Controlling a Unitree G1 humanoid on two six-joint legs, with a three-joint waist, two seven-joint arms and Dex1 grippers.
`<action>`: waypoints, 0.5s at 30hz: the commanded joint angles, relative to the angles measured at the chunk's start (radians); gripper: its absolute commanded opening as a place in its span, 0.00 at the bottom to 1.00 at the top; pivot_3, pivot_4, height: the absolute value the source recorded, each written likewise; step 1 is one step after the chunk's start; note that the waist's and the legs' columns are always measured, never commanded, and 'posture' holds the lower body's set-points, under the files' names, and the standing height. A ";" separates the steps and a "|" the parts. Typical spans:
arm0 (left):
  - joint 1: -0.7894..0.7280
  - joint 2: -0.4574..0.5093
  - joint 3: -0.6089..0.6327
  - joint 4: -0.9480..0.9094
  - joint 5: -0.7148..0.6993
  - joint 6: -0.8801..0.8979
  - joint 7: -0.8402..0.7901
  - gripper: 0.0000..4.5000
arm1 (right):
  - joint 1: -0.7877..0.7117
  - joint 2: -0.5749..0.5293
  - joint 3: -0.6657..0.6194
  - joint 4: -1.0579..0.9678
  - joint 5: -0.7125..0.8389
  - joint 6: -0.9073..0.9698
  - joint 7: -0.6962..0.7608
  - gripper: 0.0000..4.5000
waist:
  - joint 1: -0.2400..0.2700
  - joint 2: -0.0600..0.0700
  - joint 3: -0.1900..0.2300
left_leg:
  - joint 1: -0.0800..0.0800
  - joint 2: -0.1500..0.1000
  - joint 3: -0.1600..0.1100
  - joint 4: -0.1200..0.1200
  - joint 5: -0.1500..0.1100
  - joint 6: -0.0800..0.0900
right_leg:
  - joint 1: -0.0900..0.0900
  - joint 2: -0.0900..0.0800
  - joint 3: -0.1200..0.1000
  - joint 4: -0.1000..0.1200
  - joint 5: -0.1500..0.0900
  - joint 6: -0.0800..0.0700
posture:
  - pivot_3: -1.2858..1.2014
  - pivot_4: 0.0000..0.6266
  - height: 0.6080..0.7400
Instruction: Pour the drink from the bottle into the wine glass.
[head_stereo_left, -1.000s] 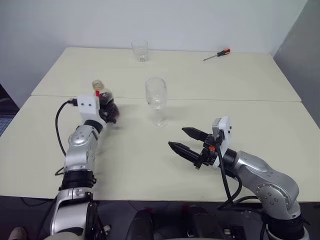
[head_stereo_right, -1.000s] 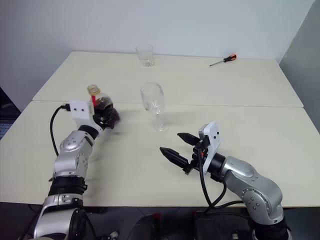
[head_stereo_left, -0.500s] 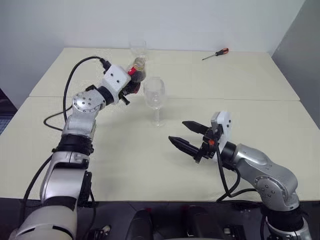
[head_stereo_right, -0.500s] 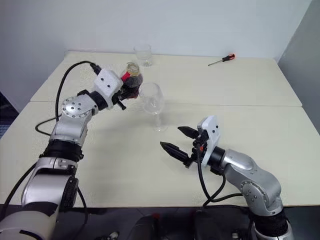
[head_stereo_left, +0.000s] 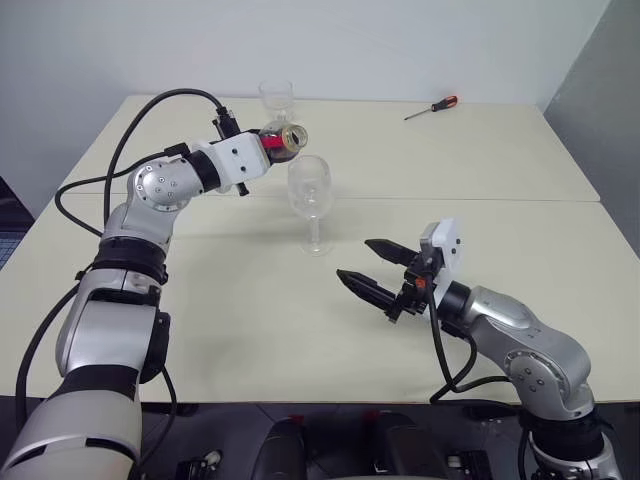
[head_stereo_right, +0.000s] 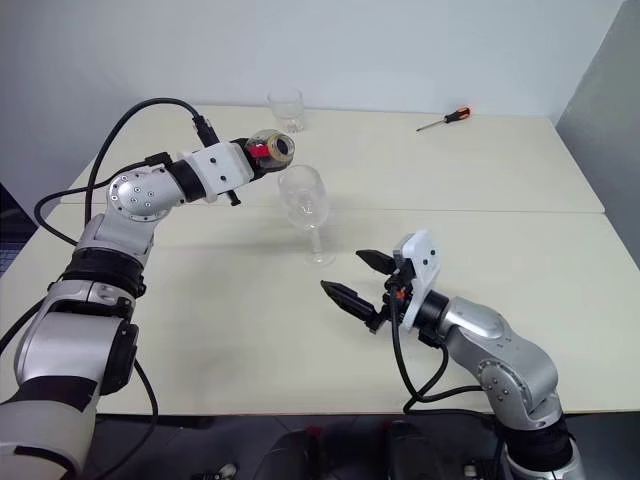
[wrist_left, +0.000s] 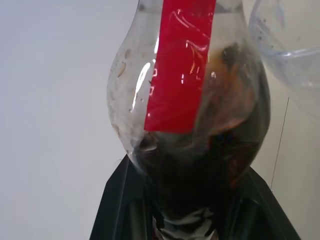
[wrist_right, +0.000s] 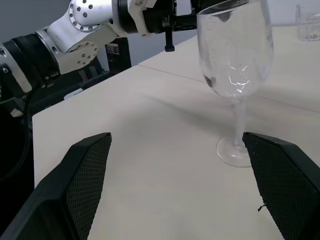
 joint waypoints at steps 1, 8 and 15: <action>-0.062 0.028 -0.003 0.013 0.026 -0.067 0.041 0.25 | -0.008 0.004 -0.003 -0.017 -0.008 -0.027 0.004 1.00 | 0.000 0.000 0.000 | 0.000 0.000 0.000 0.000 0.000 0.000 | 0.000 0.000 0.000 0.000 0.000 0.000 | 0.52 0.24 1.00; -0.104 0.042 -0.021 0.066 0.086 -0.130 0.086 0.25 | 0.000 0.007 -0.002 -0.023 -0.011 -0.024 0.001 1.00 | 0.000 0.000 0.000 | 0.000 0.000 0.000 0.000 0.000 0.000 | 0.000 0.000 -0.001 0.001 0.000 0.000 | 0.52 0.24 1.00; -0.147 0.059 -0.047 0.111 0.138 -0.163 0.132 0.25 | 0.007 0.010 -0.002 -0.025 -0.017 -0.024 -0.001 1.00 | 0.000 0.000 0.000 | 0.000 0.000 0.000 0.000 0.000 0.000 | 0.000 0.000 -0.001 0.001 0.000 0.000 | 0.52 0.24 1.00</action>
